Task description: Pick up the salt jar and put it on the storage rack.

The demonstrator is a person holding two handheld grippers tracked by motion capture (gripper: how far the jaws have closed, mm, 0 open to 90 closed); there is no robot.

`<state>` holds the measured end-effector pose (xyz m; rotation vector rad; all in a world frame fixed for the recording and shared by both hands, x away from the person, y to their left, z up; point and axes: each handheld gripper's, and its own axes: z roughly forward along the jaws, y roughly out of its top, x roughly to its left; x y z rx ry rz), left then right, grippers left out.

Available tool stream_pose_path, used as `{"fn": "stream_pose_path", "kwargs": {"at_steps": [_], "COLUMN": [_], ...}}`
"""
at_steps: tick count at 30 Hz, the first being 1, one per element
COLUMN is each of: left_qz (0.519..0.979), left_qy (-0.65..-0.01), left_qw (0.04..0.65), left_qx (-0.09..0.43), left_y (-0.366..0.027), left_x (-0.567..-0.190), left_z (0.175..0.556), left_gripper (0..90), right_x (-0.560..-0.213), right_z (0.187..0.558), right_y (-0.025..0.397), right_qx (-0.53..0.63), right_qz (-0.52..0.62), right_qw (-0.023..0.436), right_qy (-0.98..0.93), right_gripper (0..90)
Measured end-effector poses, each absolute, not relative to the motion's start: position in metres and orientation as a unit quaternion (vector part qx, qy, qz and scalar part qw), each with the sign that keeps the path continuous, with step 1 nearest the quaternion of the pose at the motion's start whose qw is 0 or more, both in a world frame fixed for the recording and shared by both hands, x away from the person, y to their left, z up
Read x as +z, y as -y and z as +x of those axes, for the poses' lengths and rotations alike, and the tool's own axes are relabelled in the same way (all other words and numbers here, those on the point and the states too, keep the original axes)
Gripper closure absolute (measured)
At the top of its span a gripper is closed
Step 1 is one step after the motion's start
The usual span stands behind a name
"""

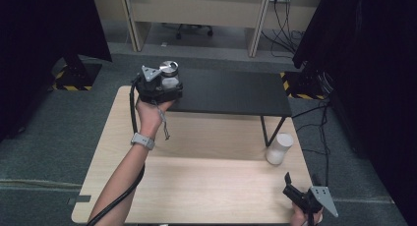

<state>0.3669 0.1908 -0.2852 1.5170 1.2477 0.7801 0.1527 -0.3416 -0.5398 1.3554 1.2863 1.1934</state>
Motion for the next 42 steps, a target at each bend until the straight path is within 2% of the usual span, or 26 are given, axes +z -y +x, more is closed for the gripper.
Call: {"fn": "stream_pose_path", "kwargs": {"at_steps": [23,34,42], "left_qz": [0.619,0.596,0.591], "left_qy": [-0.499,-0.531,-0.542], "left_qw": [0.491,0.490,0.467], "left_qx": [0.356,0.350,0.373], "left_y": [-0.238,-0.272,-0.283], "left_x": [-0.323,-0.358,-0.393], "left_z": [0.270,0.231,0.209], "left_gripper": [0.0,0.0,0.0], "right_x": [-0.535,-0.533,-0.531], "right_z": [0.156,0.158,0.159], "right_y": [0.342,0.341,0.341], "right_qx": [0.473,0.465,0.459], "right_qz": [0.549,0.544,0.542], "right_qw": [0.435,0.435,0.435], "right_qy": [-0.535,-0.546,-0.554], "right_gripper": [0.2,0.2,0.3]}}
